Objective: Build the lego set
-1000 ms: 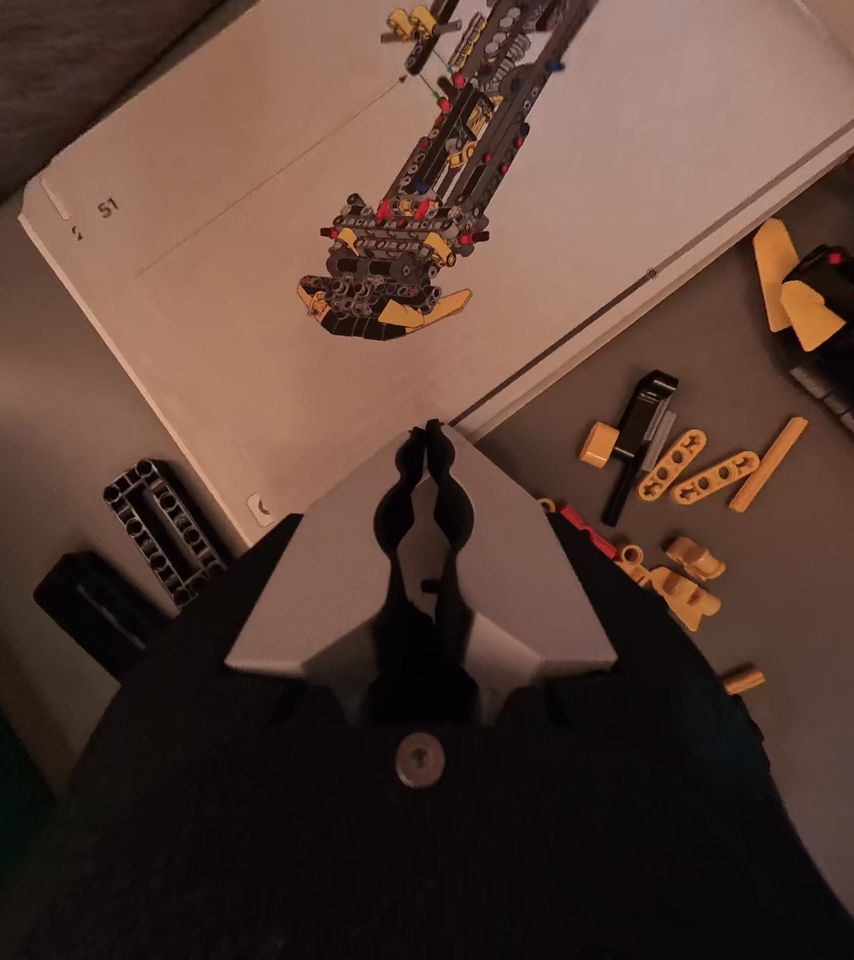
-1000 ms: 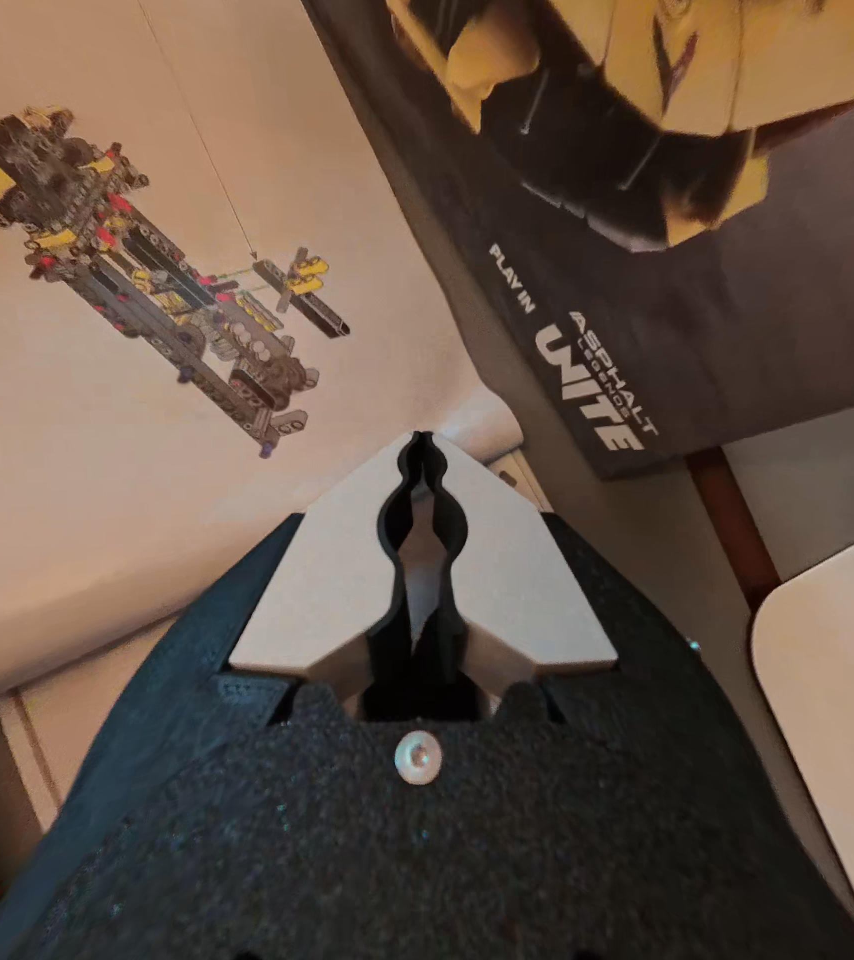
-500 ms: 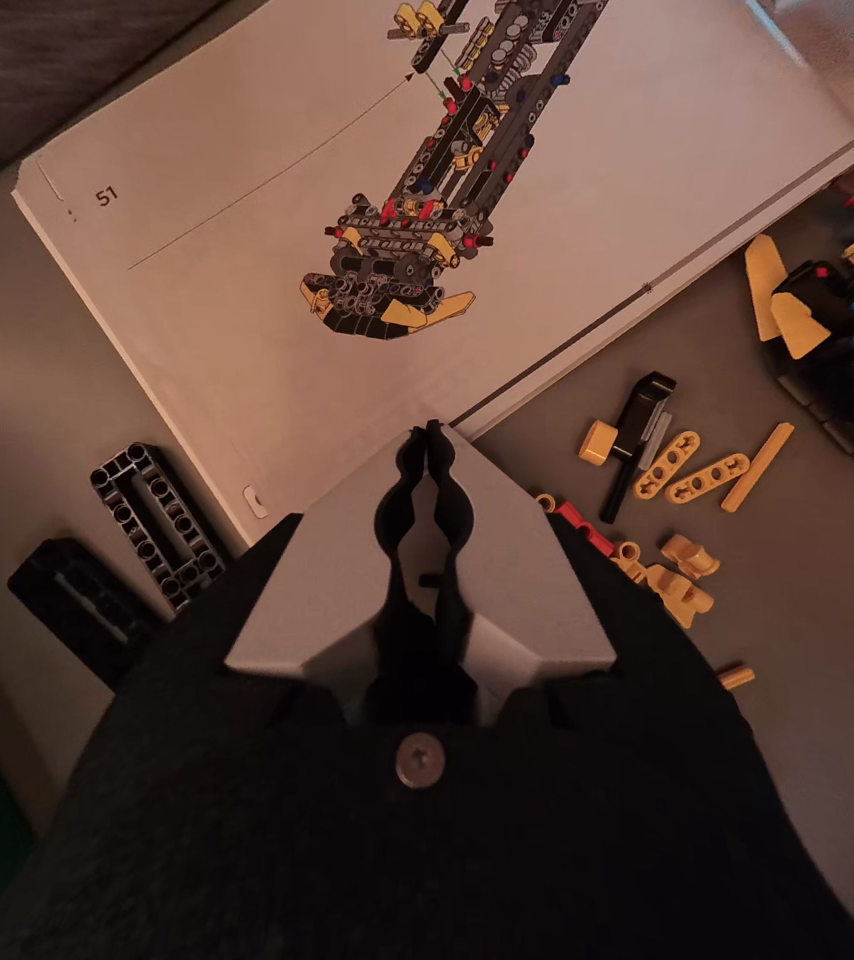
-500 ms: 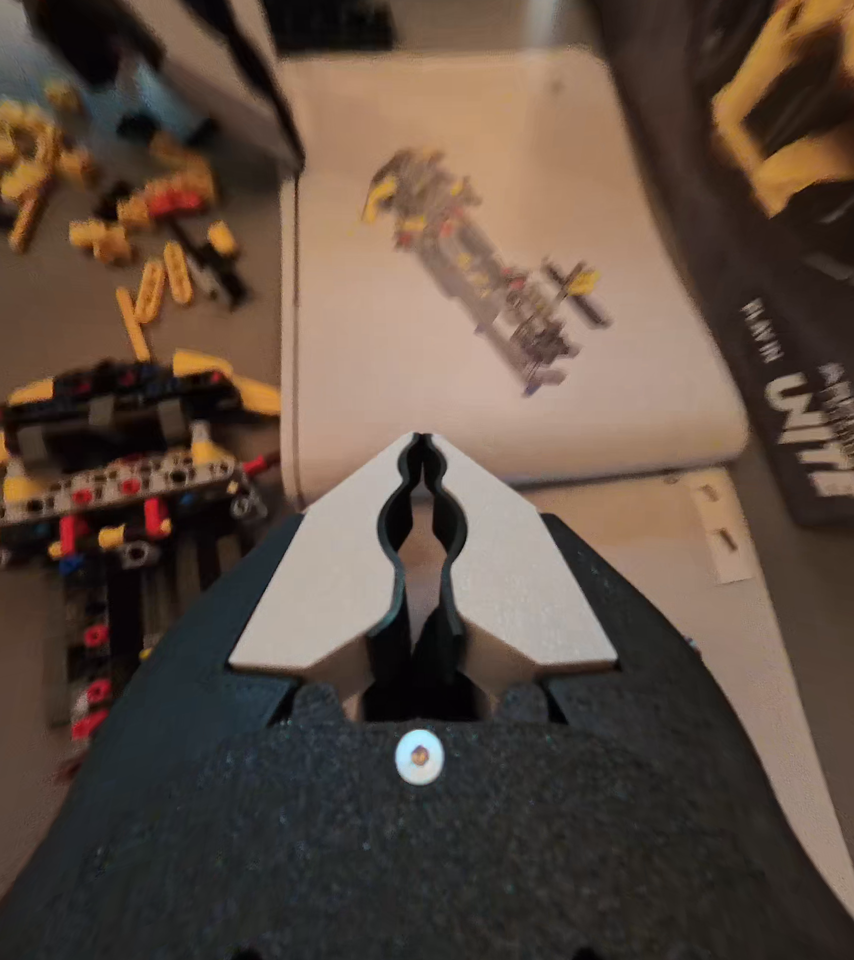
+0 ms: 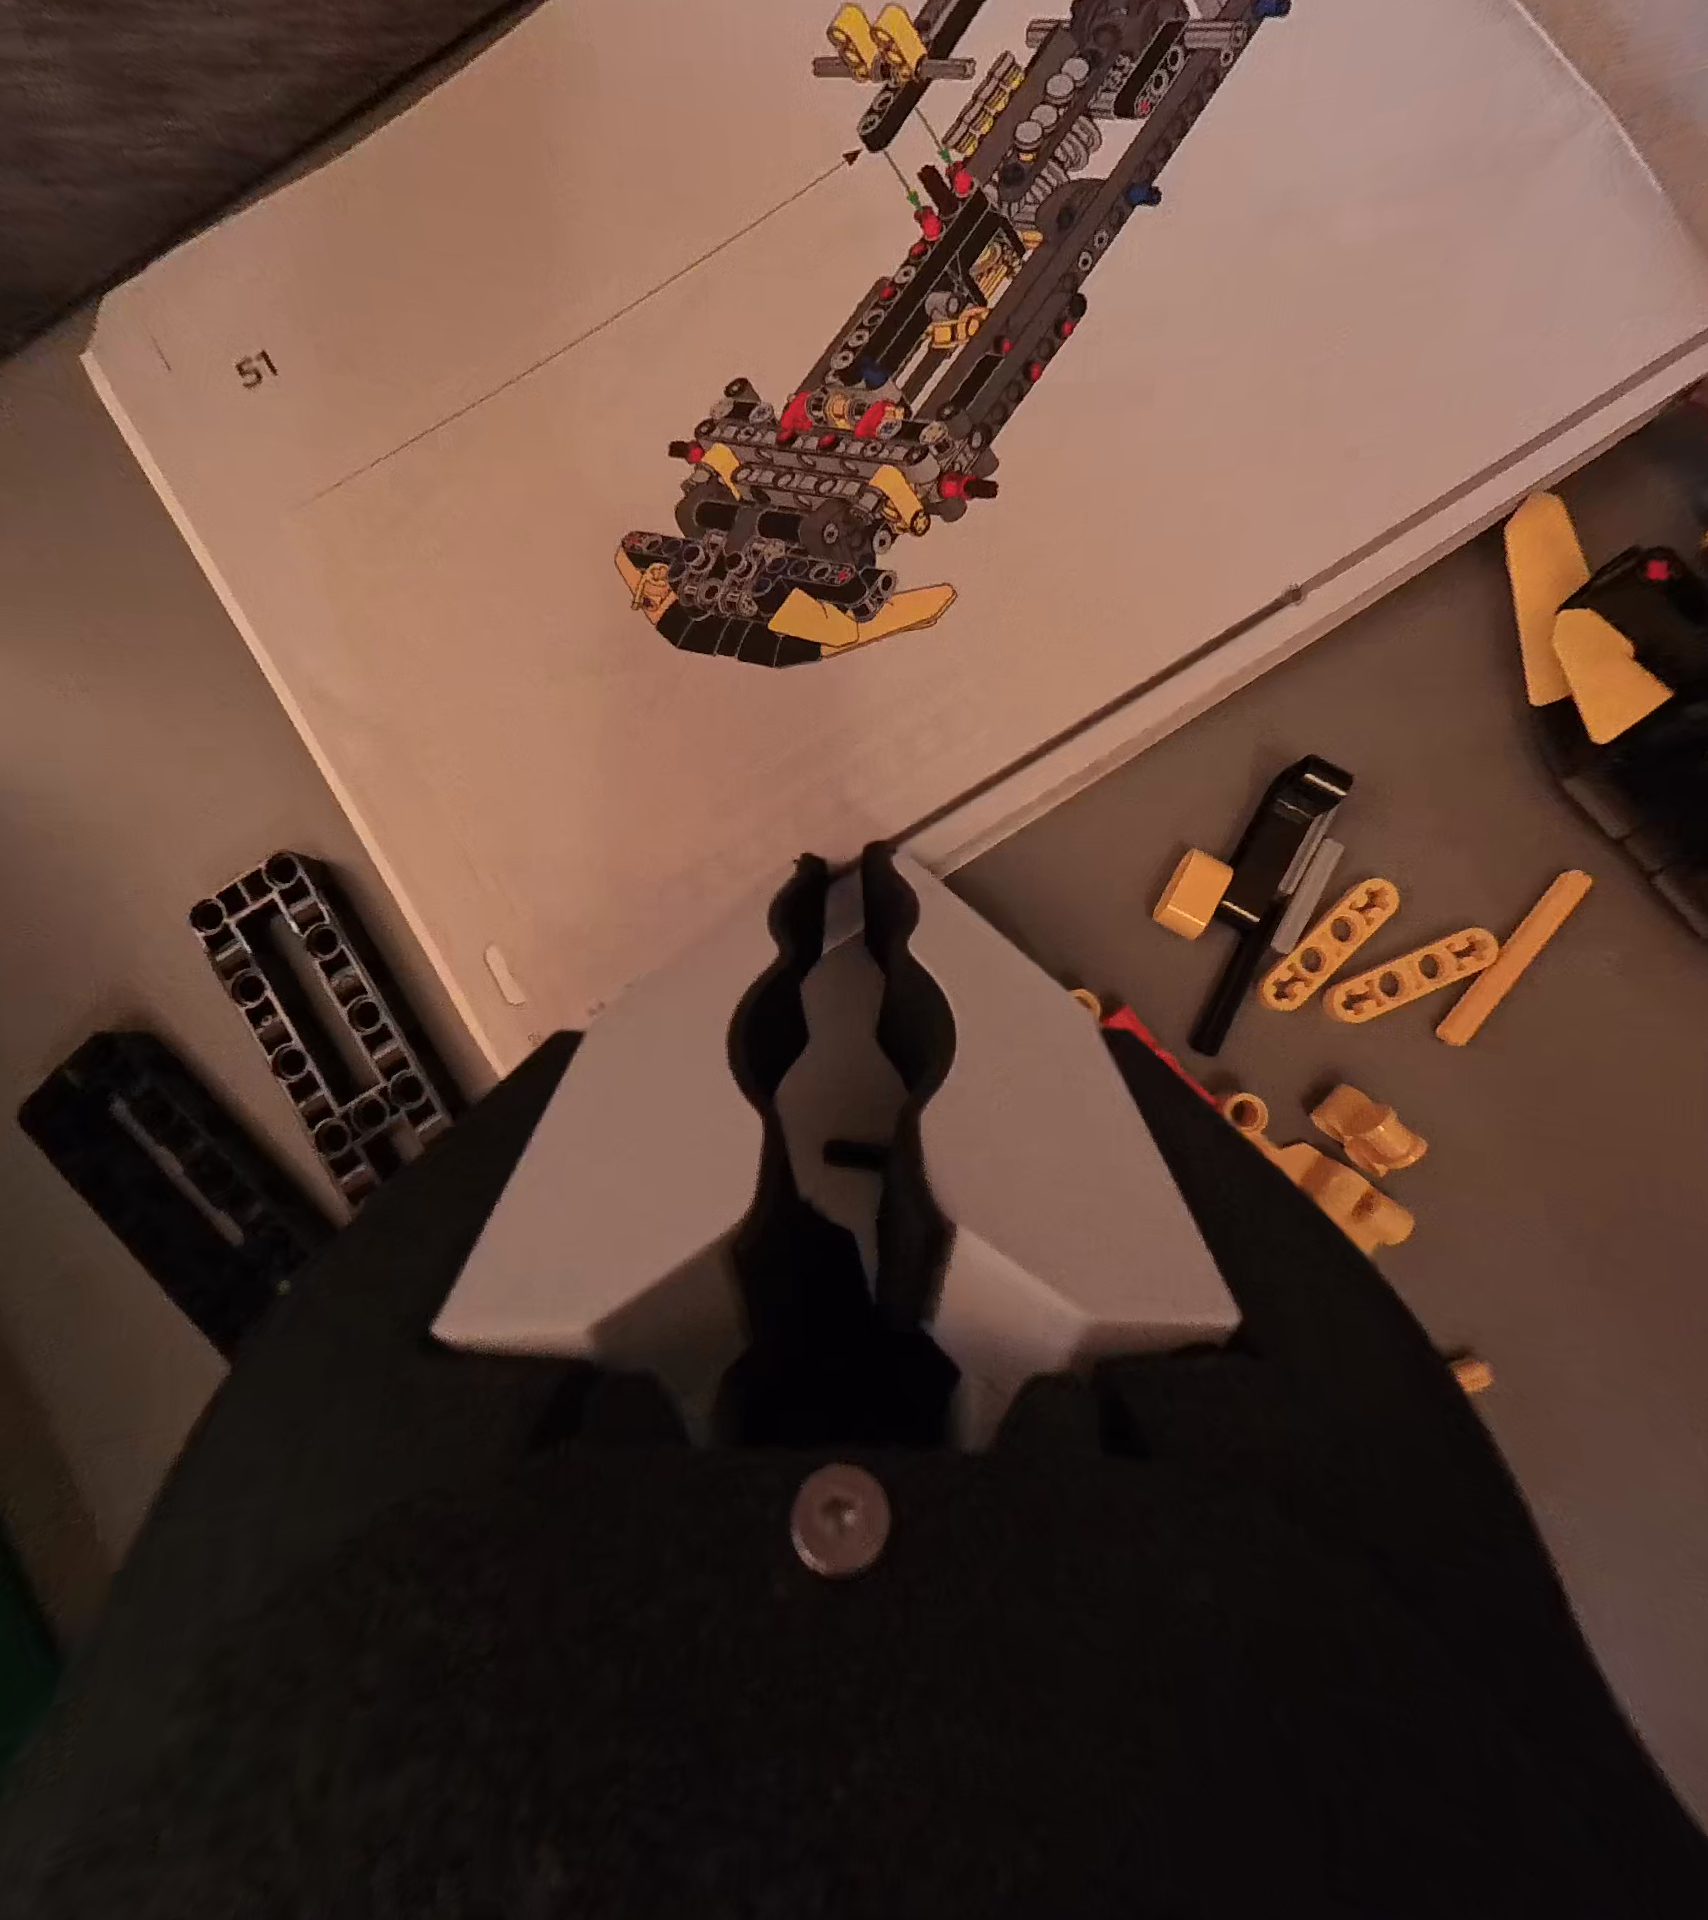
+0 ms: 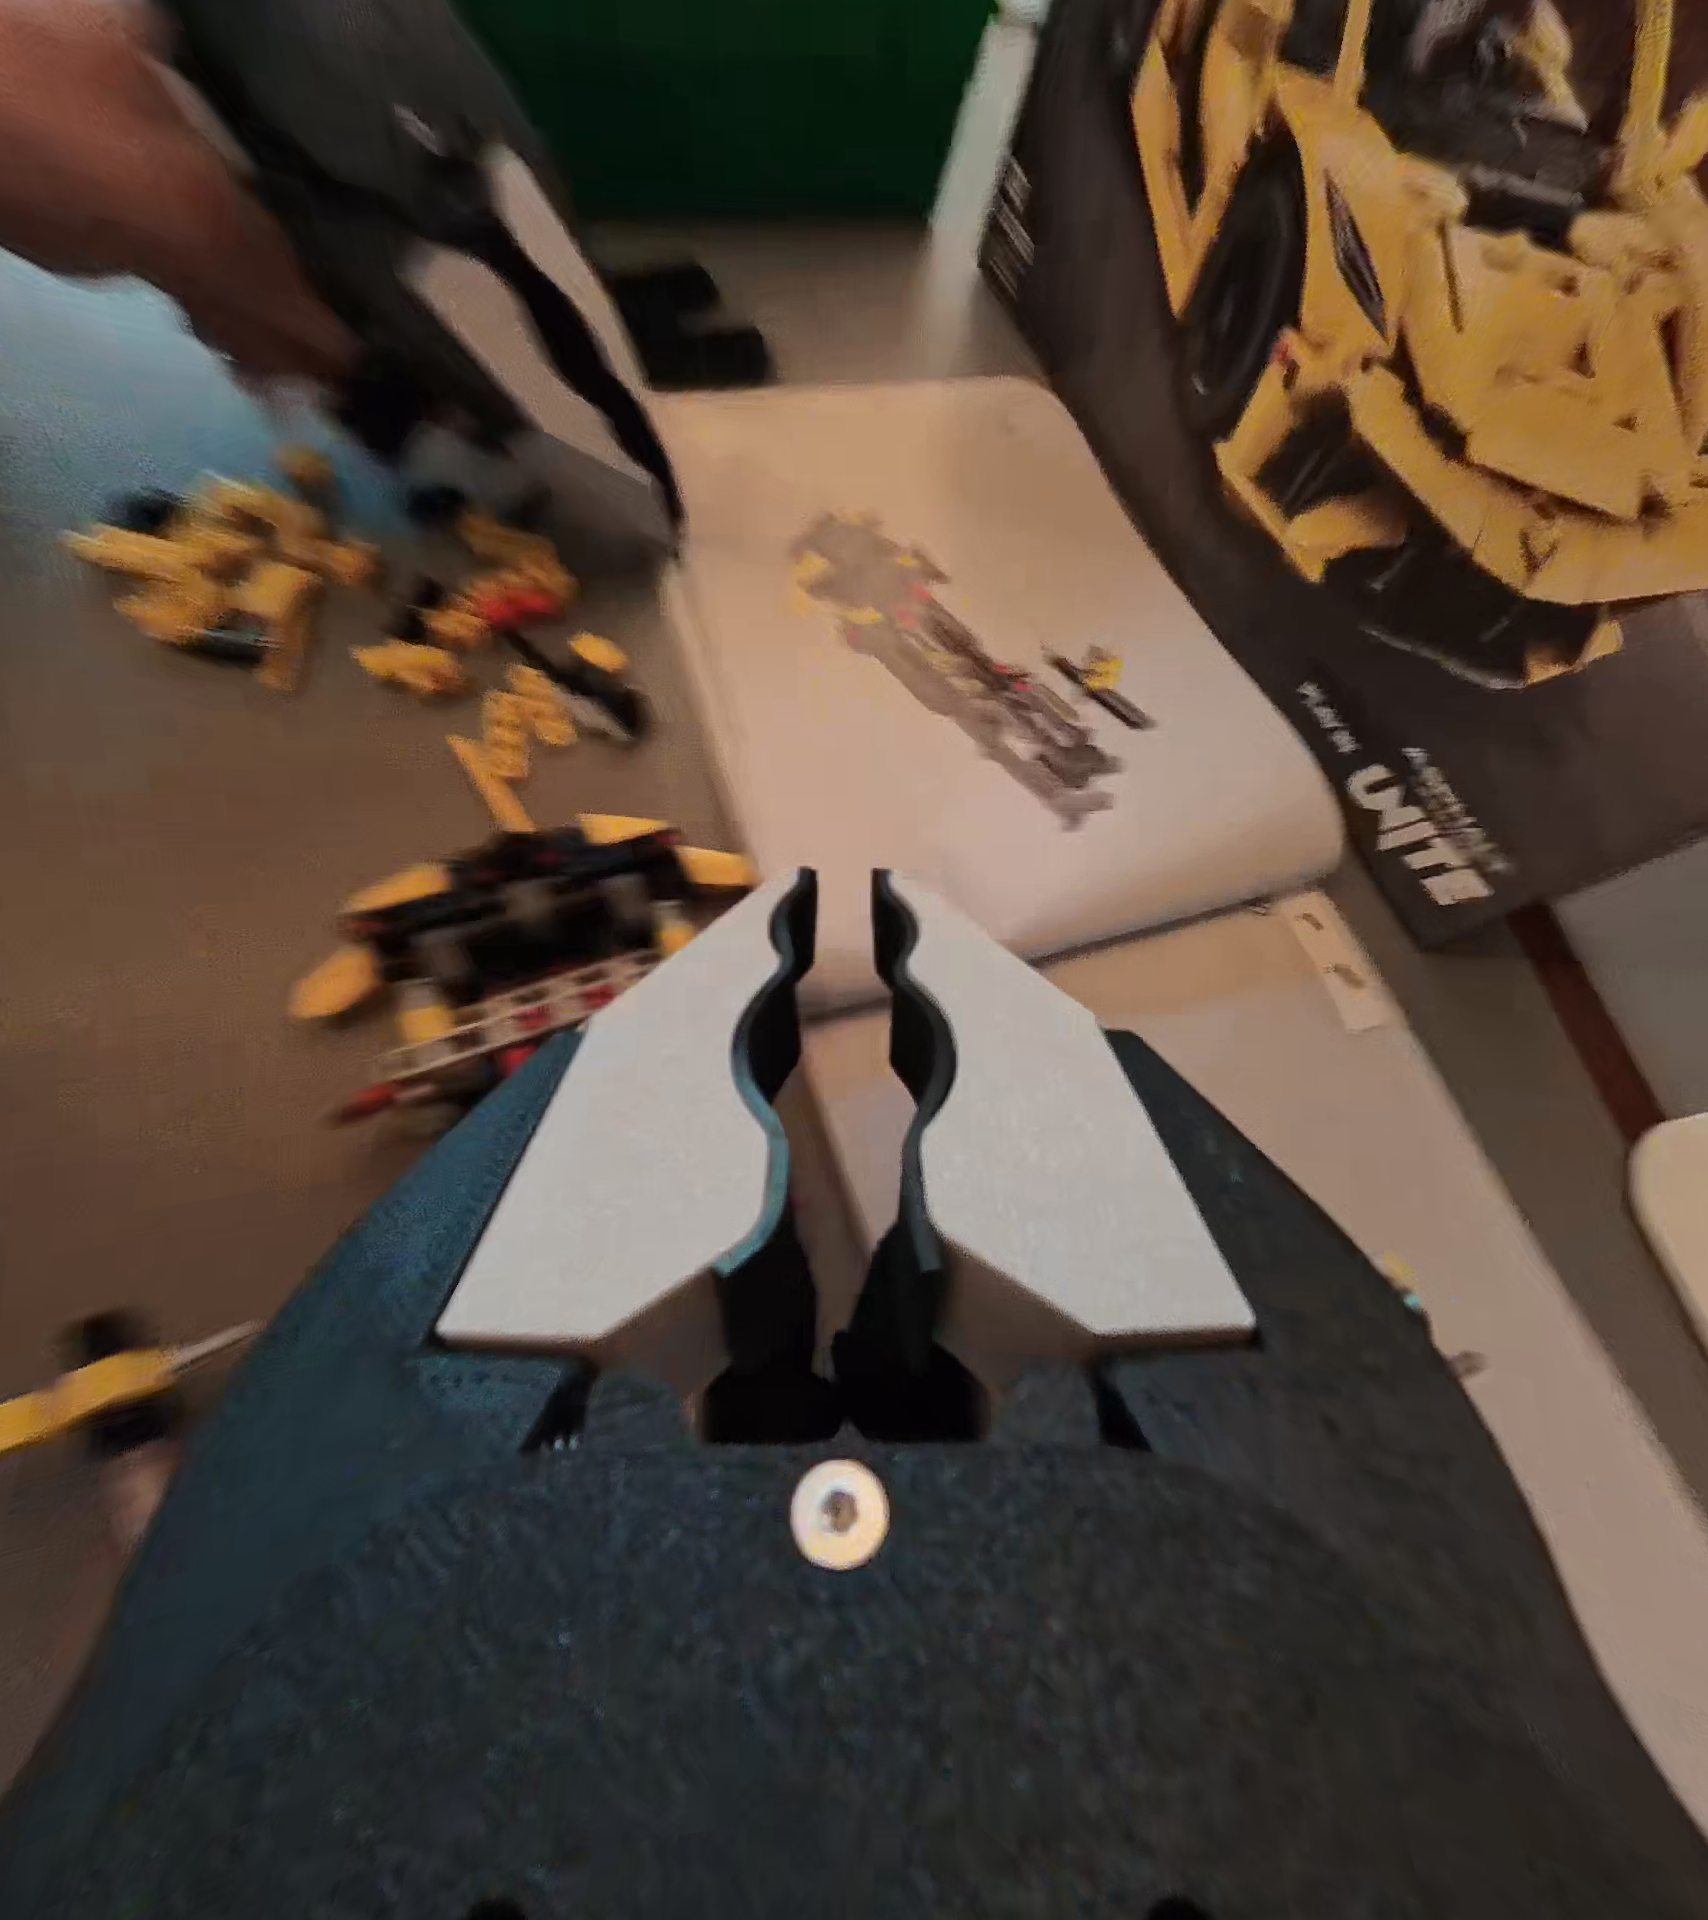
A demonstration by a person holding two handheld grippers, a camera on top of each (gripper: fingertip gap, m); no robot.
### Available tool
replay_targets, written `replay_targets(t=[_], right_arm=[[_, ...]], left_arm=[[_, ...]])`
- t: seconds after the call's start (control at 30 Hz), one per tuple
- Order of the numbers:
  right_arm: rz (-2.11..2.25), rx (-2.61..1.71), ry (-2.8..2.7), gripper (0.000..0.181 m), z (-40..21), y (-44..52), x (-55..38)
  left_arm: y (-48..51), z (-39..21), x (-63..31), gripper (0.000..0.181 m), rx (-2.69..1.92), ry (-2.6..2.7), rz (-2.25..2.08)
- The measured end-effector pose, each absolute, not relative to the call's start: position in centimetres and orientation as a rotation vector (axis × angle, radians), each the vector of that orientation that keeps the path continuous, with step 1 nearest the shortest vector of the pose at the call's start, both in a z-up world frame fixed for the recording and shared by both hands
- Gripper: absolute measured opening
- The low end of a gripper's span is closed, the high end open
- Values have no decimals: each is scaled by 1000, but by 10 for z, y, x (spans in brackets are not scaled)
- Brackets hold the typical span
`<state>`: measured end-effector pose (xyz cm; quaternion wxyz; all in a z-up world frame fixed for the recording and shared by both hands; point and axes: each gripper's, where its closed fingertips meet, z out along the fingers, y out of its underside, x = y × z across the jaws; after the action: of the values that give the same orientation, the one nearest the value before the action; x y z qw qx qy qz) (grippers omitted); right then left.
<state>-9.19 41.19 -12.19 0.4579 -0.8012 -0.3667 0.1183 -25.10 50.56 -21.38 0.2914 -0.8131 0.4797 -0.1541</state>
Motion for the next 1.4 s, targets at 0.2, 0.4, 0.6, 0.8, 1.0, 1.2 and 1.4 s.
replay_targets(t=[0.2,0.4,0.6,0.8,1.0,1.2,1.4], right_arm=[[777,-2089,-899,42,-153,268,-118],[611,-2053,-1008,36,-193,226,-126],[441,-2076,-1097,29,-203,239,-108],[424,-2100,-1162,12,-213,241,-109],[394,-1841,-1160,8,-180,247,-133],[549,-1713,-1147,8,-164,240,-161],[556,-1730,-1180,8,-169,241,-165]], left_arm=[[486,-168,-229,17,-2072,1183,-694],[435,-124,-198,15,-1851,1177,-966],[417,-132,-194,12,-1679,1272,-897],[344,-141,-185,20,-1559,1537,-1115],[260,-140,-165,68,-1229,1878,-1193],[235,-153,-161,78,-1049,2086,-1117],[236,-170,-163,61,-989,2130,-997]])
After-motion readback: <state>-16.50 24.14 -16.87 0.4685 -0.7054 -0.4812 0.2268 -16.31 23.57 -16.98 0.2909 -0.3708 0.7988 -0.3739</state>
